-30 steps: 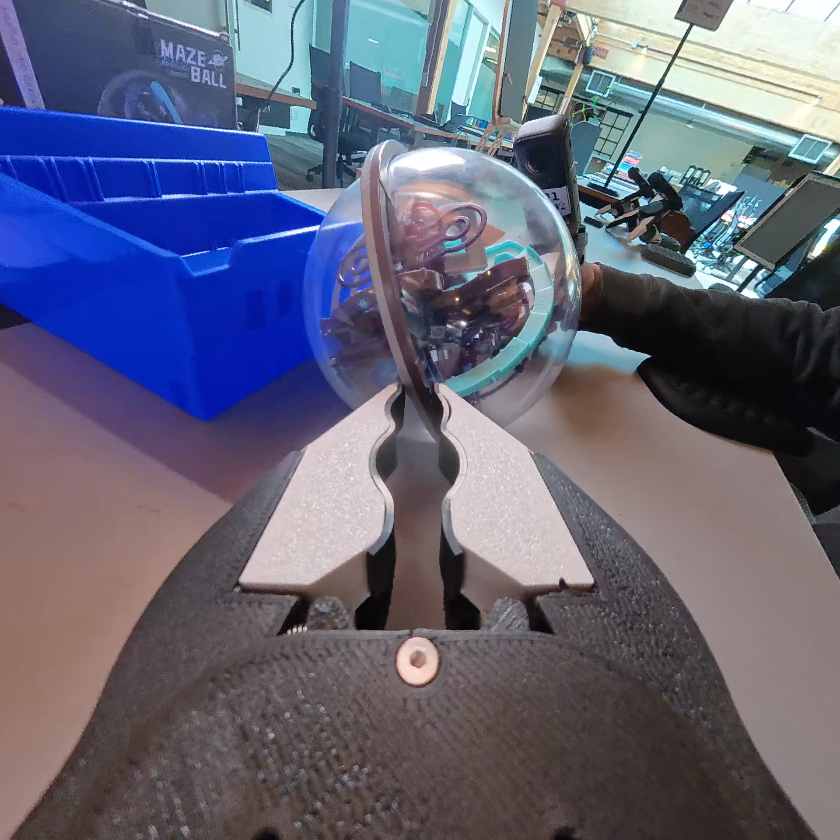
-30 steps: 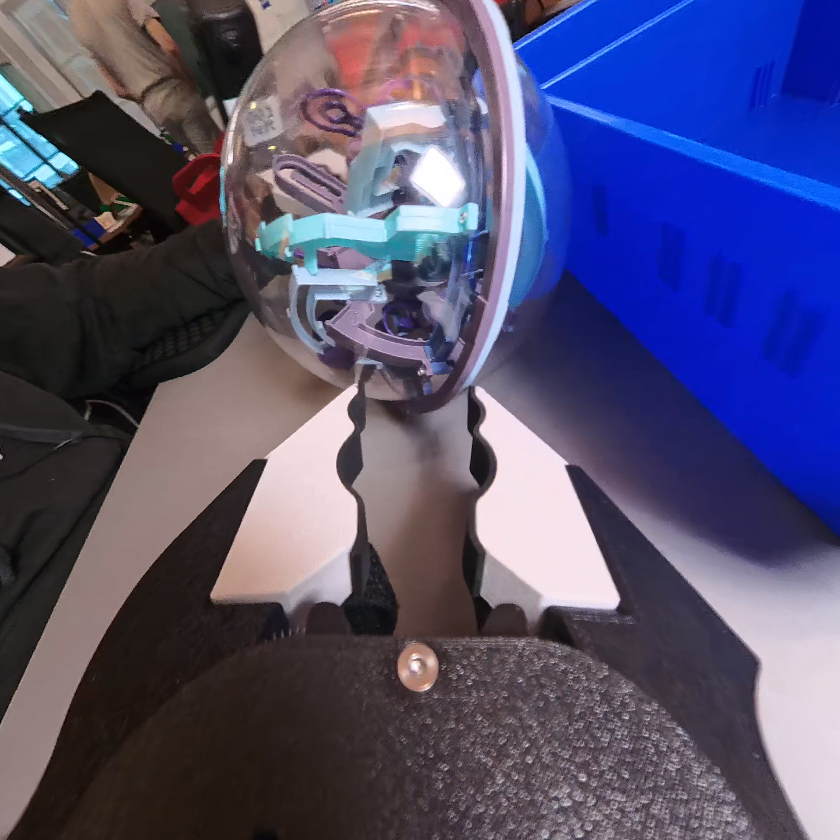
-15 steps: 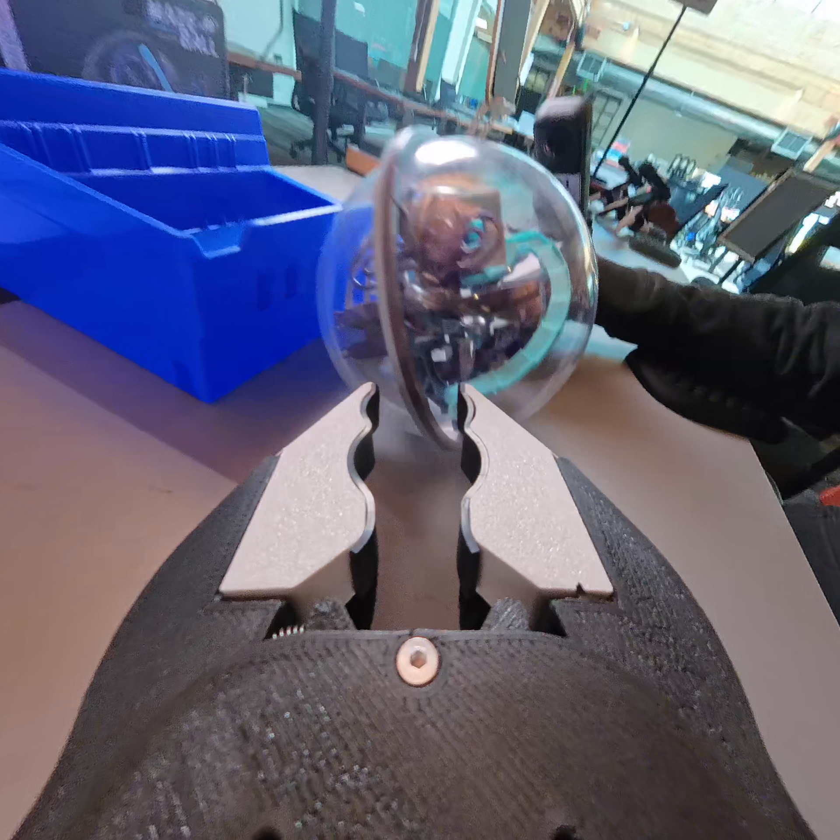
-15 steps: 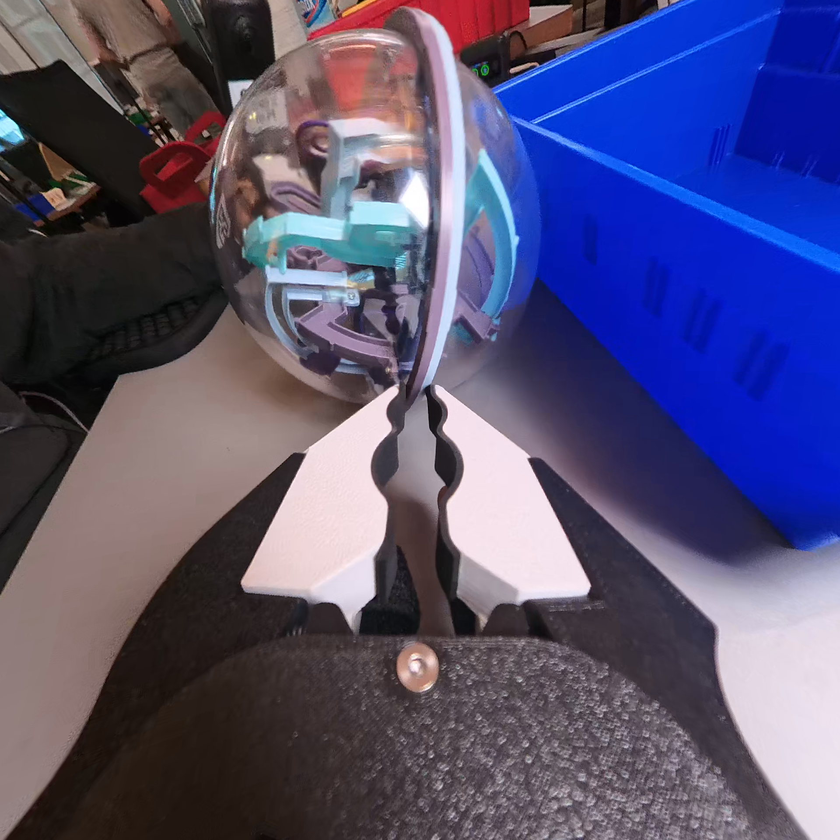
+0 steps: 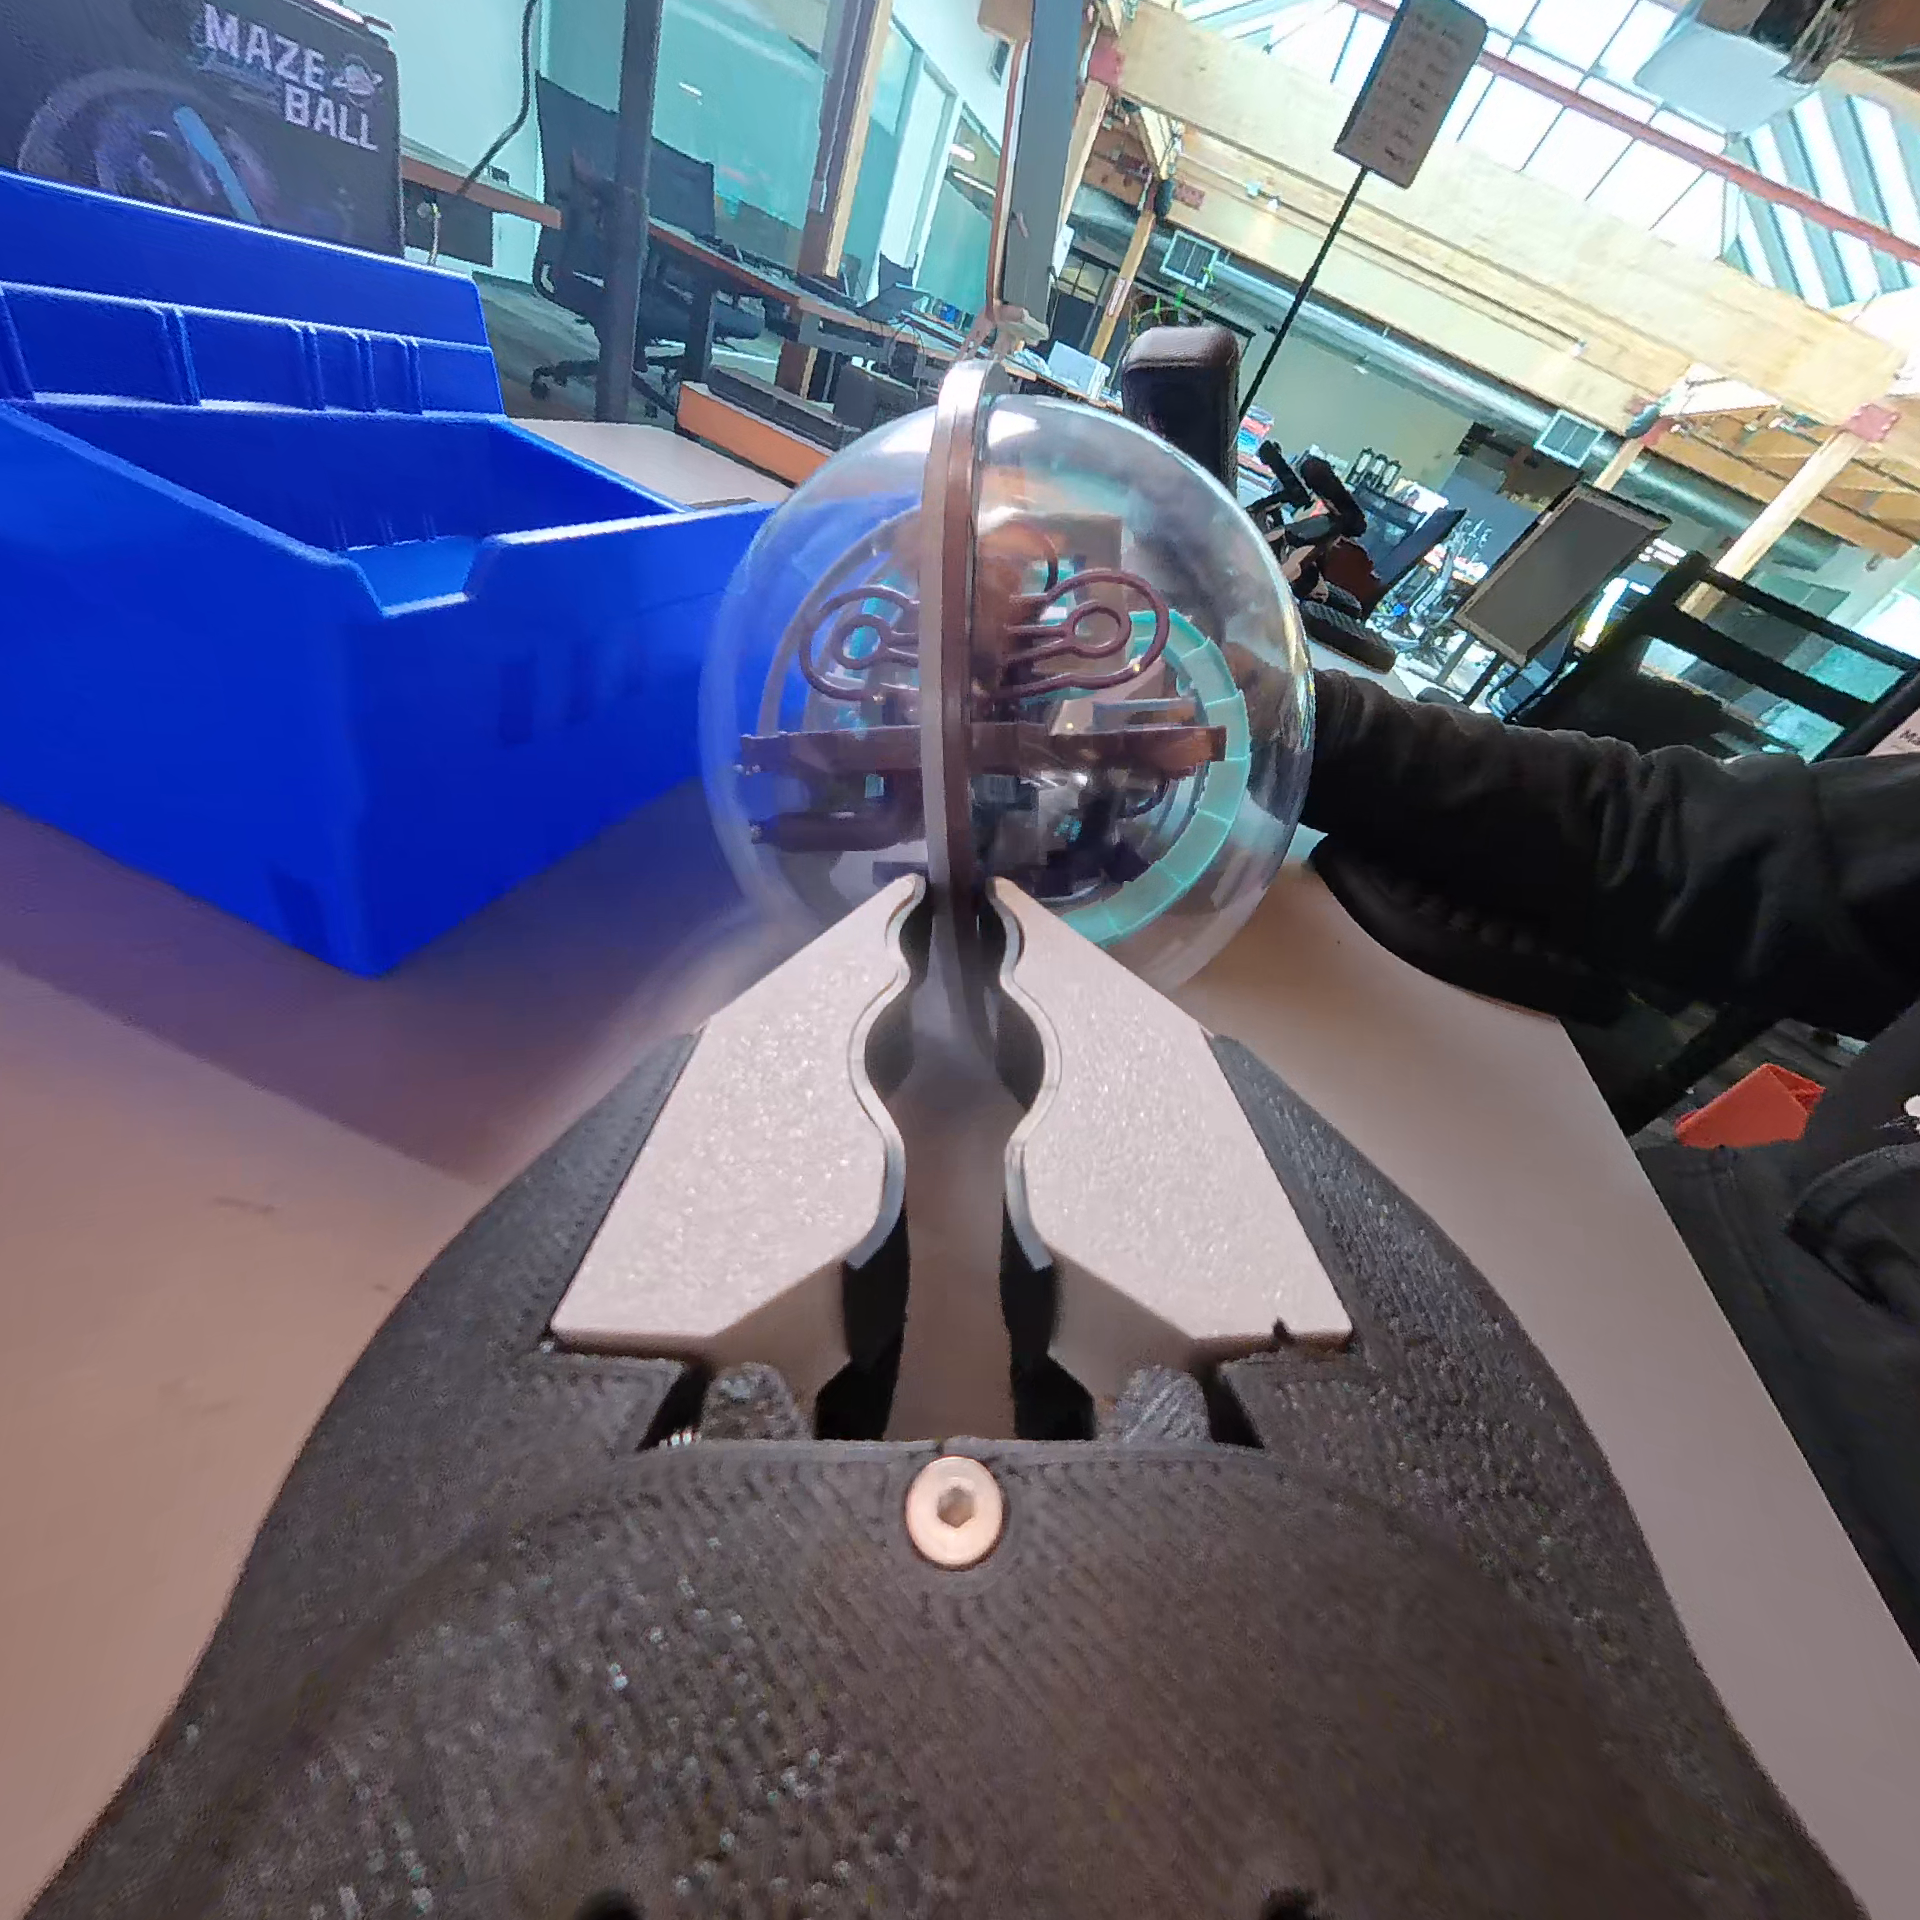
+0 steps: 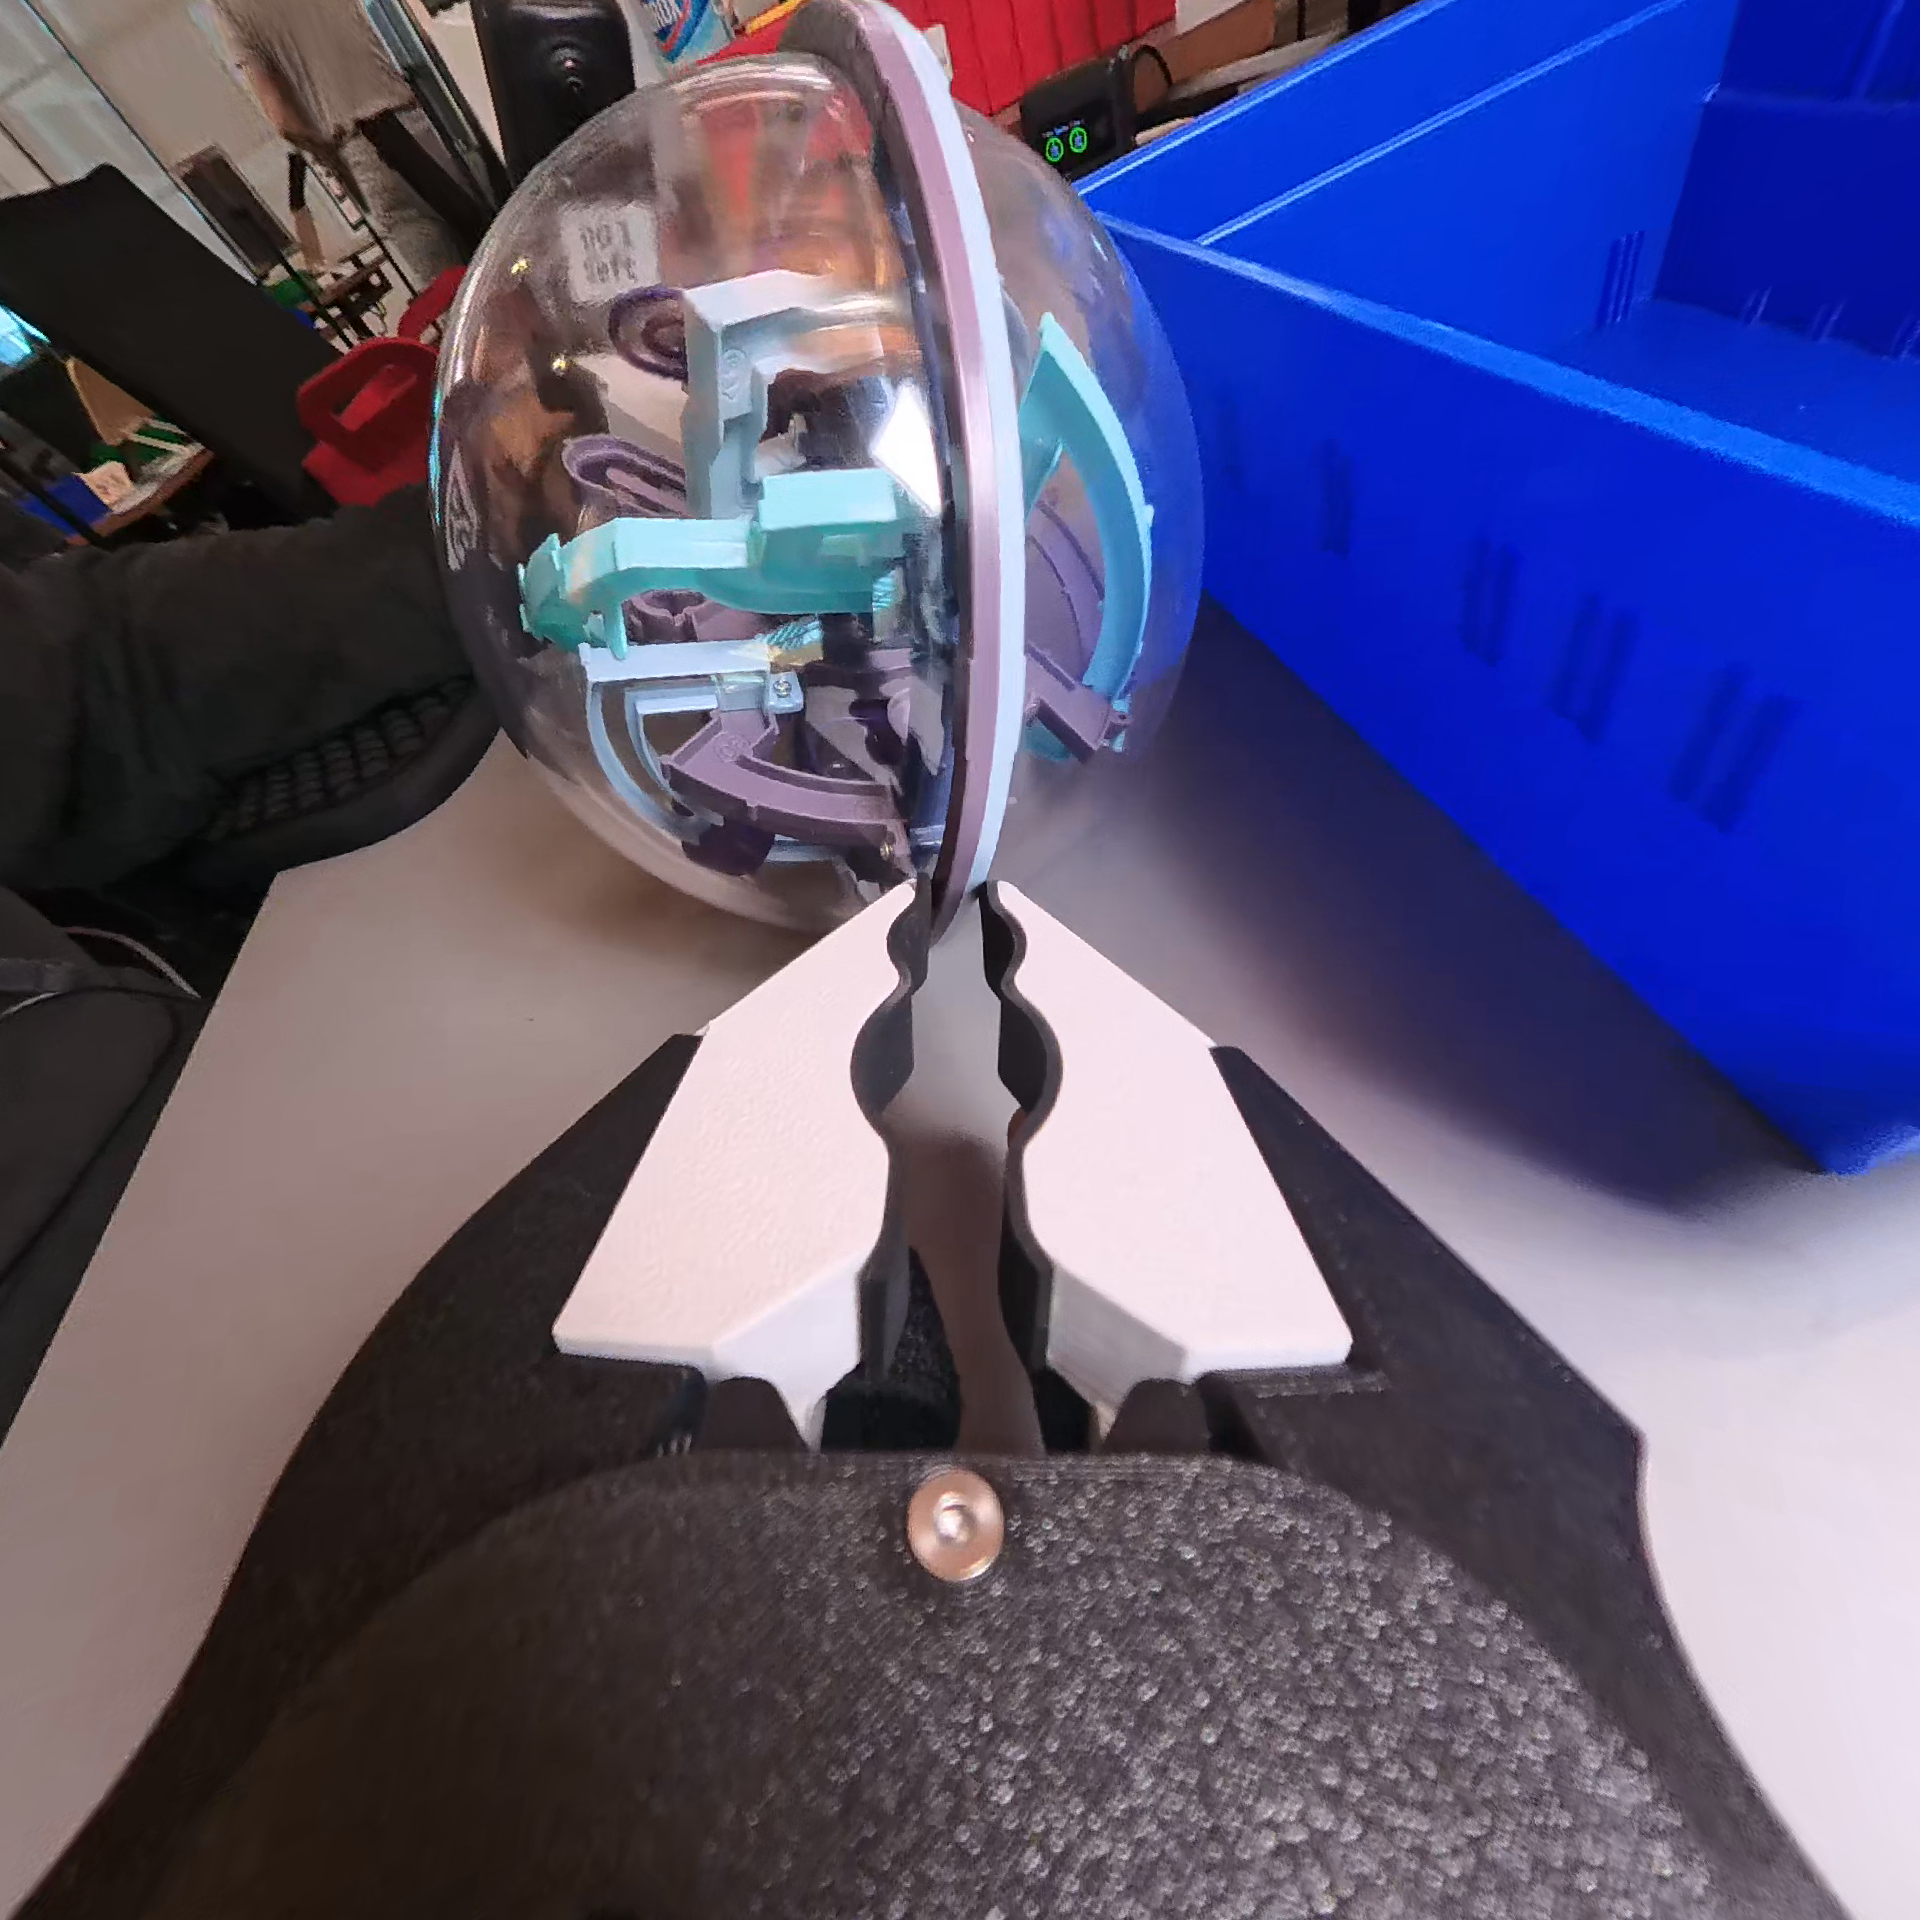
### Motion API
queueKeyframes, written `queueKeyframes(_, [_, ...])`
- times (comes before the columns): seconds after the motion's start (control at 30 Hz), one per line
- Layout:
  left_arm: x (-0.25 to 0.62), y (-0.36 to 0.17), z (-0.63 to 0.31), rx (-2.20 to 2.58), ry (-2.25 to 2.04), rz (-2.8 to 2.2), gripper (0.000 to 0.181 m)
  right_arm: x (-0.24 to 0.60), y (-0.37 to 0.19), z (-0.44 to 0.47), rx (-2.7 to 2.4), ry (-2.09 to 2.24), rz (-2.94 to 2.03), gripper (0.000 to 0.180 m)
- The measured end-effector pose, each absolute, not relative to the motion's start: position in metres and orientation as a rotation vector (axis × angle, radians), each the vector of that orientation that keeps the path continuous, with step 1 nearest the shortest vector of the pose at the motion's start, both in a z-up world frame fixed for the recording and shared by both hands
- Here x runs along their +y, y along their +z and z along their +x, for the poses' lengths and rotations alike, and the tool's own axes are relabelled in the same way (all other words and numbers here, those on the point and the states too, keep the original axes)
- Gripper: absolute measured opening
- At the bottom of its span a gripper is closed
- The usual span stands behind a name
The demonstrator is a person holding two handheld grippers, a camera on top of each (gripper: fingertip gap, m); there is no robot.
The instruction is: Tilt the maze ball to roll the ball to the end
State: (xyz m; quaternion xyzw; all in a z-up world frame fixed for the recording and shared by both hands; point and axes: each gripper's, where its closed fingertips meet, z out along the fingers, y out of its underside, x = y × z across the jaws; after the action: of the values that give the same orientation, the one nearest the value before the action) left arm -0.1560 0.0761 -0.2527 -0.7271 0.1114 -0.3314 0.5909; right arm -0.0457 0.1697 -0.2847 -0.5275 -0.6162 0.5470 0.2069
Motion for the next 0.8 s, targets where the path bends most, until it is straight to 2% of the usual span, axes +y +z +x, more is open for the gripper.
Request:
queueKeyframes(0.2, [0.074,-0.251,-0.157,0.295,-0.667,-1.686,0.007,0.167,-0.275,-0.044,-1.681,1.504,-1.389,0.006])
queueKeyframes(0.4, [0.071,-0.227,-0.152,0.351,-0.562,-1.598,0.007,0.169,-0.225,-0.041,-1.546,1.51,-1.222,0.006])
queueKeyframes(0.63, [0.067,-0.182,-0.149,0.386,-0.435,-1.447,0.008,0.161,-0.159,-0.036,-1.472,1.431,-1.039,0.006])
queueKeyframes(0.8, [0.057,-0.13,-0.149,0.416,-0.339,-1.321,0.008,0.15,-0.126,-0.033,-1.459,1.401,-0.926,0.006])
